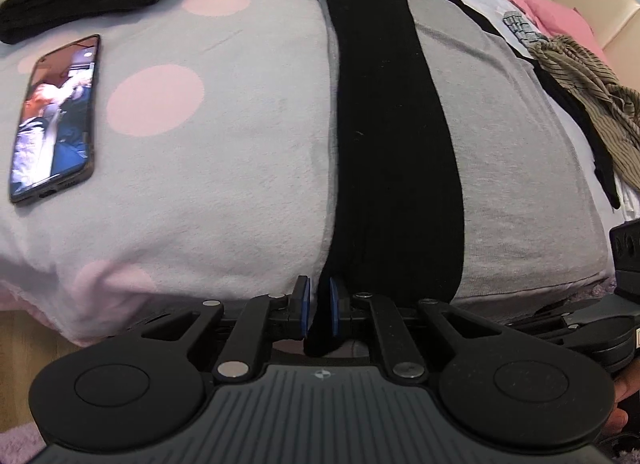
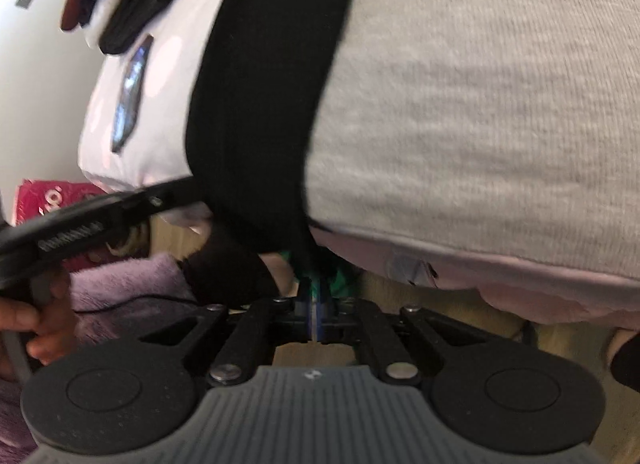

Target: Fold clothes

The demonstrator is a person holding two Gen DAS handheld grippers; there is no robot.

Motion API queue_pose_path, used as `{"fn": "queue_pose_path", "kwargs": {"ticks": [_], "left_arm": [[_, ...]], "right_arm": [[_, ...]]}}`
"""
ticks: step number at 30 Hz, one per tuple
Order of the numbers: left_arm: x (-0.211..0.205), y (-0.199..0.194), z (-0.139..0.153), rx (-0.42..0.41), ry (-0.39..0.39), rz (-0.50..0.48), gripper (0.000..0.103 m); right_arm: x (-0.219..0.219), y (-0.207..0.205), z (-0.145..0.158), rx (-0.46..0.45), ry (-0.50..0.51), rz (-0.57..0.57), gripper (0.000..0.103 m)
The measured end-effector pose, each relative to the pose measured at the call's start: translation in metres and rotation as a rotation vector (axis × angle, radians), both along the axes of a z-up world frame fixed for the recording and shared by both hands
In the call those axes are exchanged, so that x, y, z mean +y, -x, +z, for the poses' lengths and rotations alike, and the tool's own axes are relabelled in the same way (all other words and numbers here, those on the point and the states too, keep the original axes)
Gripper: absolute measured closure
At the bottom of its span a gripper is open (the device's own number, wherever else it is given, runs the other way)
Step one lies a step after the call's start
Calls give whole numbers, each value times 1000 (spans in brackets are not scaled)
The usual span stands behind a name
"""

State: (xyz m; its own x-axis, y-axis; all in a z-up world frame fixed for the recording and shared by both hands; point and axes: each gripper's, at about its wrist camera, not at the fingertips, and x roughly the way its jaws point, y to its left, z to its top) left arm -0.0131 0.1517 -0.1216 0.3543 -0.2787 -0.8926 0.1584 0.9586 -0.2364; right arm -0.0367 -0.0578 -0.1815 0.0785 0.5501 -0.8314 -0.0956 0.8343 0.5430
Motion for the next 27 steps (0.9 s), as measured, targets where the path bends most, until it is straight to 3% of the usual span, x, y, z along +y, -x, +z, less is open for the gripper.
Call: {"fn": "queue_pose_path", "kwargs": {"ticks": [6, 8, 9, 14, 16, 21, 27], "left_arm": [[5, 5, 20, -15, -1, 30, 95], [3, 5, 31, -42, 9, 32, 95], [2, 3, 36, -54, 20, 32, 95], [-16, -18, 61, -127, 39, 19, 95], [-24, -29, 68, -144, 57, 29, 95], [-52, -57, 69, -142, 58, 43, 94], [-87, -84, 60, -109, 52, 35, 94]], "right_arm": [[-15, 1, 20, -40, 43, 8, 92], [-22, -3, 36, -79, 49, 10, 82], [-26, -6, 44, -103, 53, 7, 69], [-69, -33, 91, -217, 72, -44, 68], [-103, -48, 108, -272, 113, -92, 68], [-210, -81, 134, -378, 354, -276, 69], [-340, -93, 134, -333, 475, -624, 69]]}}
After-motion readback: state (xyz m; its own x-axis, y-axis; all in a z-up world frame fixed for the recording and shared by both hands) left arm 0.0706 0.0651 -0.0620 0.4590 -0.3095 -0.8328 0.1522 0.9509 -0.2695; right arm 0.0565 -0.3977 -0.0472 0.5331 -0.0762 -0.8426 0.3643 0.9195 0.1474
